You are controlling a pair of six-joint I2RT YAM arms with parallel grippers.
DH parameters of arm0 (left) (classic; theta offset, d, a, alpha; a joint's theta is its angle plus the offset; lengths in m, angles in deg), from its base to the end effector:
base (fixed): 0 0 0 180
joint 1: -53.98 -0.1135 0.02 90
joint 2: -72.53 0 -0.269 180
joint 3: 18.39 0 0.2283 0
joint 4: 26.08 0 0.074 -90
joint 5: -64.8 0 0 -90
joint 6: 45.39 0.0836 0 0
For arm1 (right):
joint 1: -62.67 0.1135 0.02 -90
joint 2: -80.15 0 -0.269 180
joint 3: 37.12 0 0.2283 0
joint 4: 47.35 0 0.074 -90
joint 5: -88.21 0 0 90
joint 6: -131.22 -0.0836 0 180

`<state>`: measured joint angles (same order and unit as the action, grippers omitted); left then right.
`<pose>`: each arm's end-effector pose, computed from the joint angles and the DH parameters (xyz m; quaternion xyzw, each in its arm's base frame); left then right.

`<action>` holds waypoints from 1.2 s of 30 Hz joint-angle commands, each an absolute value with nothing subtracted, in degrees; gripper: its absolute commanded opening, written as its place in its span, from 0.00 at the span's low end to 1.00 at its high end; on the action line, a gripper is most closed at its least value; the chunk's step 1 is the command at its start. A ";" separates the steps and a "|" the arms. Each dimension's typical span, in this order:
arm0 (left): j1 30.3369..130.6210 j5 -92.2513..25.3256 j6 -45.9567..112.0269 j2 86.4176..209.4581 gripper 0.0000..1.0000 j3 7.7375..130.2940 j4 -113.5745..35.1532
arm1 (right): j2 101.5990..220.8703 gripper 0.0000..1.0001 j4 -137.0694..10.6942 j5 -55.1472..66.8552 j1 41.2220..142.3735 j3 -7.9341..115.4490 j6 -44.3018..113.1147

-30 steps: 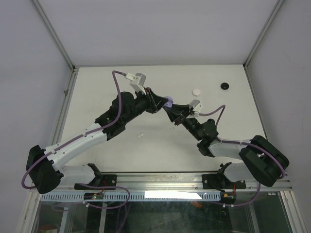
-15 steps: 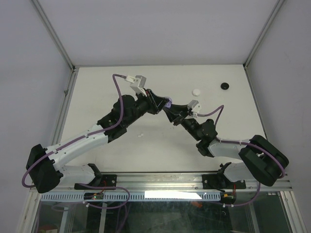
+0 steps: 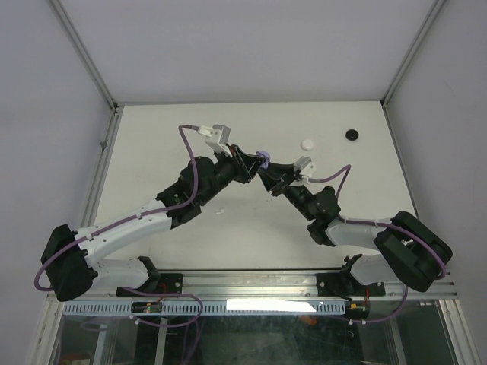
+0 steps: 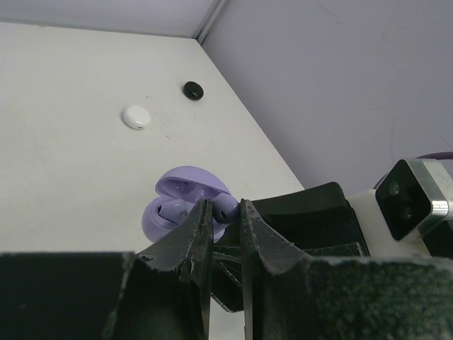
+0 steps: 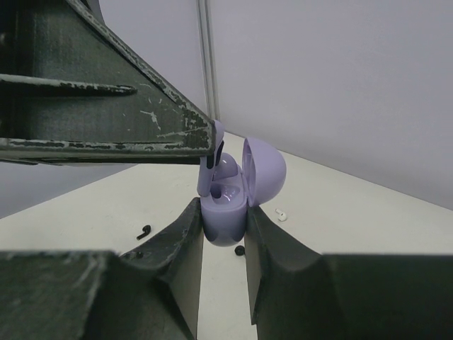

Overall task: Insert the wireless bluetooth earbuds into the charging case
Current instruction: Place the earbud in the charging case.

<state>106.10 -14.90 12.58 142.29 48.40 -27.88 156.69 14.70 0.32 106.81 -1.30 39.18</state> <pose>0.2025 -0.2360 0.3411 0.0680 0.7323 -0.4028 0.5448 0.1968 0.1952 0.2835 -0.2167 0.5208 0.3333 0.7554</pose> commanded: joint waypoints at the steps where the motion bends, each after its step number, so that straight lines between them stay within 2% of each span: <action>1: 107.42 -10.27 14.41 141.03 0.14 46.79 -21.78 | 154.80 0.00 19.34 -0.82 107.17 0.27 40.32; 17: 111.83 0.81 16.00 141.04 0.15 43.59 -15.22 | 153.57 0.00 19.84 -1.44 107.15 -0.69 40.62; 36: 114.10 4.18 15.00 143.66 0.16 41.84 -7.60 | 152.51 0.00 19.51 -1.27 107.14 -0.87 40.52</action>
<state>113.33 2.63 14.42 143.05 41.88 -10.90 154.76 14.68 -0.09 106.81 -1.34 39.55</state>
